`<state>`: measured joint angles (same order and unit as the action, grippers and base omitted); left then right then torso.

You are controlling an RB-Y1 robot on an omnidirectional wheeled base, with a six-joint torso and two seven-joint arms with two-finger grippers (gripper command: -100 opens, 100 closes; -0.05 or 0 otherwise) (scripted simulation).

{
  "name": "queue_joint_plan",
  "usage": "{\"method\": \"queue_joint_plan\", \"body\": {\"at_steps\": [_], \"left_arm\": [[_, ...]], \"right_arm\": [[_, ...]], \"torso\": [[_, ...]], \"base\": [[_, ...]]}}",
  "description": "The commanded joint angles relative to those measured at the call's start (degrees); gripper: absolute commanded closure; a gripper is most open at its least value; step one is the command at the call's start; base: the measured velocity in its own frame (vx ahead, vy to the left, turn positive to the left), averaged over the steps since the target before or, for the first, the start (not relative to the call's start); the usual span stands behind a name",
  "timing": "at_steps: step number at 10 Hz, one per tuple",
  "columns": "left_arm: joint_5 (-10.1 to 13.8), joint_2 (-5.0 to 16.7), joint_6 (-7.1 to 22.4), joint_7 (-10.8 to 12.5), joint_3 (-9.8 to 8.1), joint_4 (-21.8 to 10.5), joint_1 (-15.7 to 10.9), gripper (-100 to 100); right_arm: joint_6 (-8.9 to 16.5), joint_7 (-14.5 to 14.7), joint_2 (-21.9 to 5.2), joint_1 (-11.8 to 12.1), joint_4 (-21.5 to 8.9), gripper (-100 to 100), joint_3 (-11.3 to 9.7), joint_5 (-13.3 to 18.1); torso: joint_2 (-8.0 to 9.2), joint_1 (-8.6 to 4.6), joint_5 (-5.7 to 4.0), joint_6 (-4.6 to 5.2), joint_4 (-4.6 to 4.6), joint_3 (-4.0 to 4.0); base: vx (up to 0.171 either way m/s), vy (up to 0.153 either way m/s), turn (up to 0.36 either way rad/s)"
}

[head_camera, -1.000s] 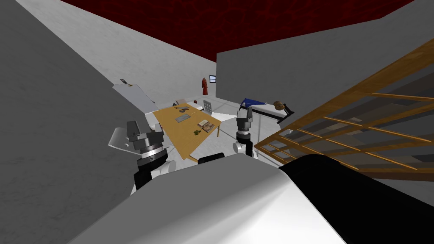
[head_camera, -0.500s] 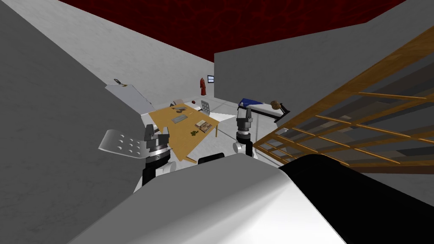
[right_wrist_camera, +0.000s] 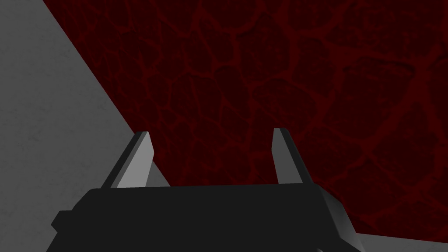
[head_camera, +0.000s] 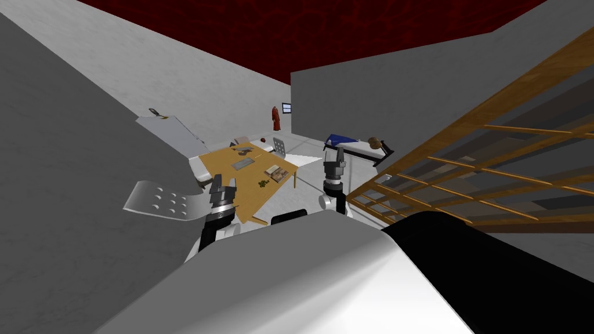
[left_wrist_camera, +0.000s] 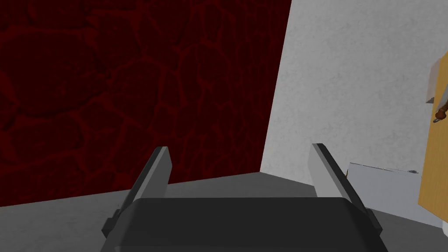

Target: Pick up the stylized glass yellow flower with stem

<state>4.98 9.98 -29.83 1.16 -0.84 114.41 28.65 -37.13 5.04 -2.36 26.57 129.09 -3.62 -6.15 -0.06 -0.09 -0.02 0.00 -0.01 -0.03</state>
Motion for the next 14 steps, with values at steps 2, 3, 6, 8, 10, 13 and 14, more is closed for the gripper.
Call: {"method": "queue_joint_plan", "body": {"at_steps": [2,3,6,8,10,13,14], "left_arm": [[-0.24,2.08,-0.53,0.63,0.02,-4.12,-0.24,-100],[-0.24,2.08,-0.53,0.63,0.02,-5.4,-0.24,-100],[-0.69,4.73,-0.49,1.33,0.12,-10.48,-1.06,-100],[-0.93,6.06,-0.48,1.7,0.2,-14.23,-1.53,-100],[-1.19,7.38,-0.49,2.08,0.29,-18.59,-2.02,-100],[-1.45,8.68,-0.52,2.47,0.39,-22.03,-2.54,-100],[-1.73,9.97,-0.57,2.88,0.51,-24.11,-3.08,-100]], "right_arm": [[0.0,0.0,0.0,0.0,0.0,0,0.0,0.0],[0.0,0.0,0.0,0.0,0.0,0,0.0,0.0],[0.0,0.0,0.0,0.0,0.0,0,0.0,0.0],[0.0,0.0,0.0,0.0,0.0,0,0.0,0.0],[0.0,0.0,0.0,0.01,0.0,0,0.0,0.0],[0.0,0.0,0.0,0.0,0.0,0,0.0,0.0],[0.0,0.0,0.0,0.0,0.0,0,0.0,0.0]], "torso": [[0.01,0.01,0.0,-0.02,0.0,0.0],[-0.03,-0.03,-0.01,0.0,0.0,-0.01],[-0.03,-0.01,-0.01,-0.01,-0.01,-0.02],[-0.03,-0.01,-0.01,-0.01,-0.01,-0.02],[-0.14,-0.13,-0.03,-0.01,-0.03,-0.08],[-0.06,0.0,-0.01,-0.01,-0.01,-0.03],[-0.06,0.0,-0.01,-0.02,-0.01,-0.04]], "base": [[0.021,-0.033,-0.03],[0.022,-0.033,-0.016],[0.025,-0.037,-0.033],[0.031,-0.036,-0.036],[0.054,-0.061,-0.051],[0.029,-0.025,-0.023],[0.049,-0.044,-0.063]]}}
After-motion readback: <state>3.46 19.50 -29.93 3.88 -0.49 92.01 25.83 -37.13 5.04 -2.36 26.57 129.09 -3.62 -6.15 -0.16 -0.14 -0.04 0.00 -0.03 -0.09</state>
